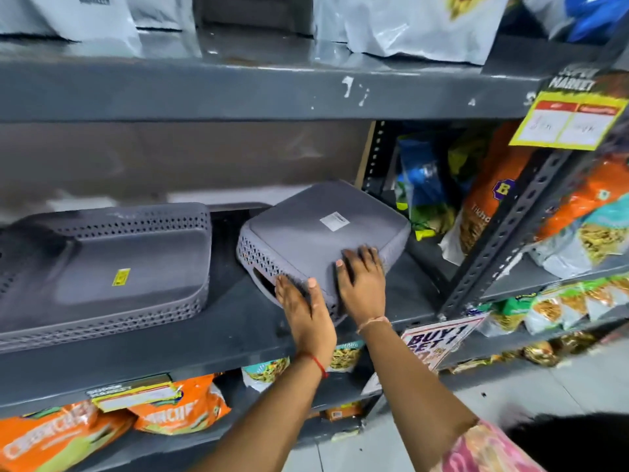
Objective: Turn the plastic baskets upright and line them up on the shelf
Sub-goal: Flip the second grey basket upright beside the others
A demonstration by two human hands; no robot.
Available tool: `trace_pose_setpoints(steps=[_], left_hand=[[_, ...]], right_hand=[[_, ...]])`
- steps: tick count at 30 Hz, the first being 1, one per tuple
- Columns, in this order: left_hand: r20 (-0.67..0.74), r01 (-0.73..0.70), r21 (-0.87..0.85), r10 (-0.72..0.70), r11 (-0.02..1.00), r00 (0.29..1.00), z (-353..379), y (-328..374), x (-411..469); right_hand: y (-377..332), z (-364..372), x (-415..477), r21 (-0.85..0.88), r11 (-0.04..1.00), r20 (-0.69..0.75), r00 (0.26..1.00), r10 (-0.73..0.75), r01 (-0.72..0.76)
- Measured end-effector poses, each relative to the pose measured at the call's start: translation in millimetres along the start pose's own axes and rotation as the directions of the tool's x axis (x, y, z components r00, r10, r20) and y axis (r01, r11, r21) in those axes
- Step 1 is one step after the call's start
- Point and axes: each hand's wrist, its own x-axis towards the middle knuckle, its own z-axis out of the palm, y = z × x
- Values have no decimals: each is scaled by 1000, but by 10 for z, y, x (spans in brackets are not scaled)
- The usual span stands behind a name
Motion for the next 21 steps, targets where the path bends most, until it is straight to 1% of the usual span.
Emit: trace_pose_setpoints(steps=[2, 6, 9, 11, 12, 14, 16, 18, 19, 21], left_hand=[[-22, -9, -2, 9, 1000, 1000, -20, -16, -6], [-131, 6, 3, -6, 1000, 991, -140, -59, 164], [-135, 0, 47, 6, 999, 991, -257, -115, 330], [-115, 2, 82, 8, 997, 993, -310, -152, 399], [-107, 7, 83, 2, 996, 994, -323, -165, 412], [-107, 28, 52, -22, 998, 994, -331, -192, 409], [-110, 55, 9, -54, 998, 992, -334, -221, 395], [-101, 66, -20, -68, 998, 993, -338, -238, 402], [-95, 66, -37, -69, 997, 993, -343, -248, 414], [-94, 62, -62, -68, 996, 993, -350, -252, 432]], right_hand=[[-18, 17, -108, -6, 1000, -23, 999, -31, 31], [-153, 46, -264, 42, 993, -58, 992, -112, 115], [-142, -7, -247, 152, 965, -35, 977, -212, 215], [-84, -57, -139, 191, 956, -79, 975, -209, 221], [-38, -72, -50, 200, 962, -119, 979, -163, 185], [75, -99, 166, 227, 973, -141, 990, 2, 31], [203, -136, 404, 264, 944, -69, 973, 221, -196], [309, -166, 599, 342, 852, 27, 911, 412, -396], [358, -168, 662, 387, 798, 78, 879, 471, -462], [452, -153, 738, 451, 730, 154, 850, 504, -514]])
